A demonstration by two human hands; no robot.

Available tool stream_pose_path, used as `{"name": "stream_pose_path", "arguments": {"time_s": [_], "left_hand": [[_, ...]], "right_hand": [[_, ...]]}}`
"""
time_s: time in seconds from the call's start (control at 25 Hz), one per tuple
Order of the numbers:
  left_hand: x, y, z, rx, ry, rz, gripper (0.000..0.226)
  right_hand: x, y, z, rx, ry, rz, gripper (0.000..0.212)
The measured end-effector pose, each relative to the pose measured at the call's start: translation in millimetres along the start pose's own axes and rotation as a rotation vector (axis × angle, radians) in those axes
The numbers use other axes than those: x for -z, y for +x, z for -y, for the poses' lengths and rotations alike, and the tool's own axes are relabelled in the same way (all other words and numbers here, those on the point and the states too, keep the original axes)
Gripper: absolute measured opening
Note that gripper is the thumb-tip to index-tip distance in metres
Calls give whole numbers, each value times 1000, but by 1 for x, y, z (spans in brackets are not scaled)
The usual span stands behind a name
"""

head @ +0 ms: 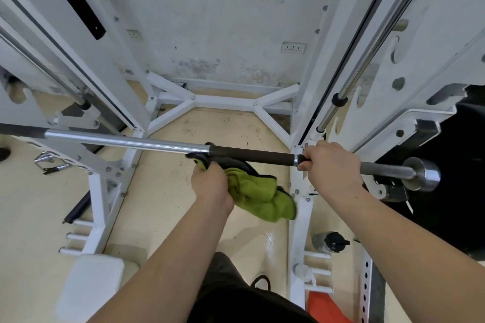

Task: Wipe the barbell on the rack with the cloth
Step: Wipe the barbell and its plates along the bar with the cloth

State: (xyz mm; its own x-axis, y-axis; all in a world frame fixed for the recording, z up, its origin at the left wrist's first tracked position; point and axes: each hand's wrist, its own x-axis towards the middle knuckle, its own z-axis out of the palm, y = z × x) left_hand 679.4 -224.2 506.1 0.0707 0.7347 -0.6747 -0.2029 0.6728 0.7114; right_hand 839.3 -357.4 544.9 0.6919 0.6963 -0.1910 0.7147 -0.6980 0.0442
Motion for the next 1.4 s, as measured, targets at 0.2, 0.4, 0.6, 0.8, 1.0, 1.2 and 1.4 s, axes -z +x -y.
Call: {"name": "stream_pose_path", "arguments": {"time_s": [0.2, 0.4, 0.6, 0.8, 1.0, 1.2, 1.4], "left_hand": [[-45, -55, 49, 250, 306, 310, 27], [-44, -51, 37, 215, 133, 185, 19], [-55, -53, 57, 154, 301, 137, 24], [-44, -46, 36, 218, 322, 207, 20], [-38, -20, 28, 178, 259, 102, 29], [-45, -29, 32, 407, 439, 343, 23], [-20, -6, -7, 292, 132, 162, 33]], "right_hand": [[1, -1, 0, -11, 16, -21, 22], [1, -2, 1, -10, 28, -42, 23], [-1, 4, -3, -15, 47, -10, 24], [3, 2, 1, -49, 50, 6, 23], [13, 13, 1, -138, 129, 135, 21], [12, 6, 6, -204, 137, 64, 19], [6, 5, 6, -237, 214, 41, 20]]}}
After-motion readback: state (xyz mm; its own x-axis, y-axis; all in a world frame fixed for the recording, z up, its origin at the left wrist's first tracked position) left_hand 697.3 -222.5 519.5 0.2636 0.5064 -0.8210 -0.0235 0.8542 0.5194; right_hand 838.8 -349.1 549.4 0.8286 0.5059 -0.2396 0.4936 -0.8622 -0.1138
